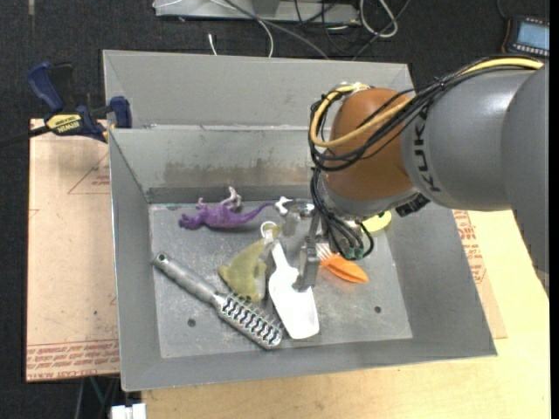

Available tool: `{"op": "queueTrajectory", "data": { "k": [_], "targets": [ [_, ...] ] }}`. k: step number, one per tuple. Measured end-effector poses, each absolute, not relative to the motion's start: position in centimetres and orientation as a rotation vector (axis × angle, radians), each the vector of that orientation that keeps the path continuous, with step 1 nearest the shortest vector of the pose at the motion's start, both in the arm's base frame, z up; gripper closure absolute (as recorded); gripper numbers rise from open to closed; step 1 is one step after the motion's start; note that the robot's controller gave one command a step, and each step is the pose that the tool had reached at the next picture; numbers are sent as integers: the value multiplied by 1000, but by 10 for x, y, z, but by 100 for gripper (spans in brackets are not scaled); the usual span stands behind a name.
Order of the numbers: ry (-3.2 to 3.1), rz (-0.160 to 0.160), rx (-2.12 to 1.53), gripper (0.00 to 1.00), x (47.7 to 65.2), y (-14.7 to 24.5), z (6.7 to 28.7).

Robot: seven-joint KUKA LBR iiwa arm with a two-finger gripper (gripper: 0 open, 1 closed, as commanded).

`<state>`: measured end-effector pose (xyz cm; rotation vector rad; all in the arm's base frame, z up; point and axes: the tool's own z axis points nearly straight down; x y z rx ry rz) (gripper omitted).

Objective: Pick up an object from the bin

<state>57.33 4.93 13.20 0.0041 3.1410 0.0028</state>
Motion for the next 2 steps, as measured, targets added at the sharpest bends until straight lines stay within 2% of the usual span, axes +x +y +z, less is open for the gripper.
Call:
{"op": "queueTrajectory", "data": {
  "k": [1,2],
  "targets": [
    [3141,3,4,0,573,49,132],
    [3131,4,-284,0,514,41,90]
  ]
}}
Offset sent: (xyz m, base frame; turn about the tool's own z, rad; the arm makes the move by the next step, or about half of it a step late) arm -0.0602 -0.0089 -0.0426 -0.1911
